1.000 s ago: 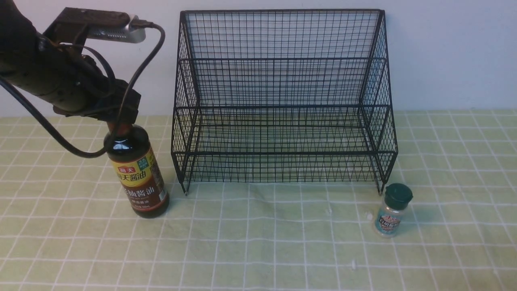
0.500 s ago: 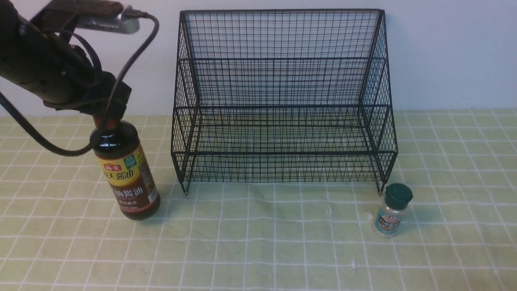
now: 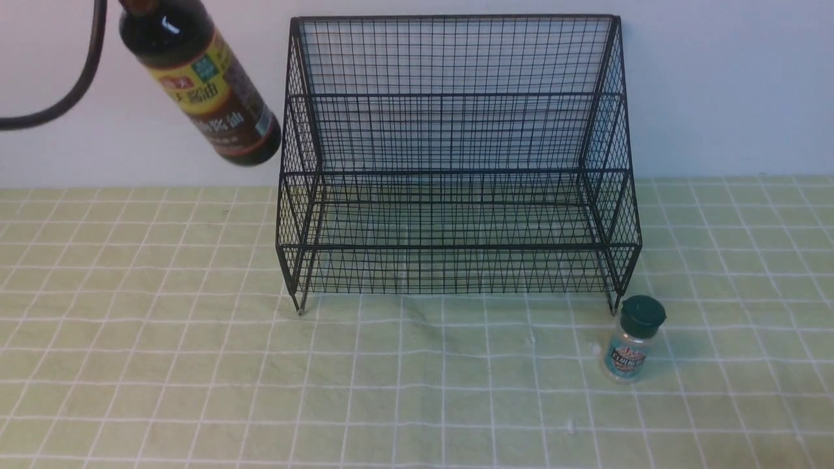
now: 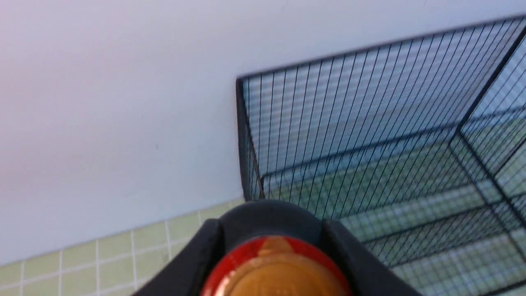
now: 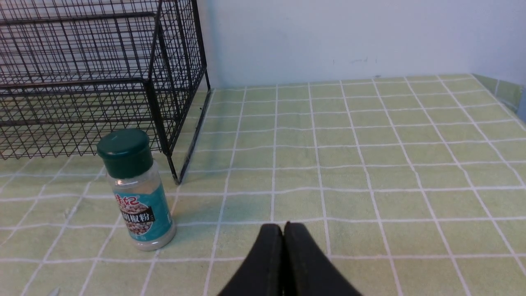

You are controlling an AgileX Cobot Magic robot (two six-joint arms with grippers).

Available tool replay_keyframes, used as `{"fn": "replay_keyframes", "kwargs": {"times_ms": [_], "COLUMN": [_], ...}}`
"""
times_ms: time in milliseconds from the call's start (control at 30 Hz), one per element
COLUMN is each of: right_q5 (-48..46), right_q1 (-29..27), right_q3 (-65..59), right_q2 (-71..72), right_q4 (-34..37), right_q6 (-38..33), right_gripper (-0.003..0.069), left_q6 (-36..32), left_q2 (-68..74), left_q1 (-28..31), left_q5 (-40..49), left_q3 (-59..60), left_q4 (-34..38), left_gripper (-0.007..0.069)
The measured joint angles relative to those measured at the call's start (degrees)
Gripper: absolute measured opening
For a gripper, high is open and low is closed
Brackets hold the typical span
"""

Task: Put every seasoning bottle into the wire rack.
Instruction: Use the left arm to put the condiment bottle back on the shelf

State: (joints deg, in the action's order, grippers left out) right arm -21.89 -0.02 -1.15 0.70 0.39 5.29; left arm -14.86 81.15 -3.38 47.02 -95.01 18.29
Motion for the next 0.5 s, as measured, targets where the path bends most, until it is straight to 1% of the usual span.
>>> {"fn": "replay_keyframes", "kwargs": {"times_ms": [100, 267, 400, 467, 500], "right_q5": [0.0, 0.0, 0.0, 0.0, 0.0], "right_q1": [0.0, 0.0, 0.0, 0.0, 0.0], "right_q3": [0.0, 0.0, 0.0, 0.0, 0.0], "right_q2": [0.0, 0.0, 0.0, 0.0, 0.0], "right_q4": [0.0, 0.0, 0.0, 0.0, 0.0], "right_q6": [0.0, 0.0, 0.0, 0.0, 0.0], "right_gripper": [-0.0015, -0.0015, -0.0015, -0.0015, -0.0015], "left_q6": [0.0, -0.1, -1.0, -1.8, -2.9], "left_q2": [0.6, 3.6, 7.0, 9.0, 10.7], "left_q1": [0.0, -0.1, -1.2, -2.4, -4.0], "left_q5": [-5.0, -9.3, -10.6, -11.7, -13.0], "left_q3": [-0.3, -0.5, -0.5, -0.5, -0.5], "left_q4": [3.4, 6.4, 6.8, 6.7, 6.7], "left_gripper": [0.0264, 0.0264, 0.0262, 0.0262, 0.0262]}}
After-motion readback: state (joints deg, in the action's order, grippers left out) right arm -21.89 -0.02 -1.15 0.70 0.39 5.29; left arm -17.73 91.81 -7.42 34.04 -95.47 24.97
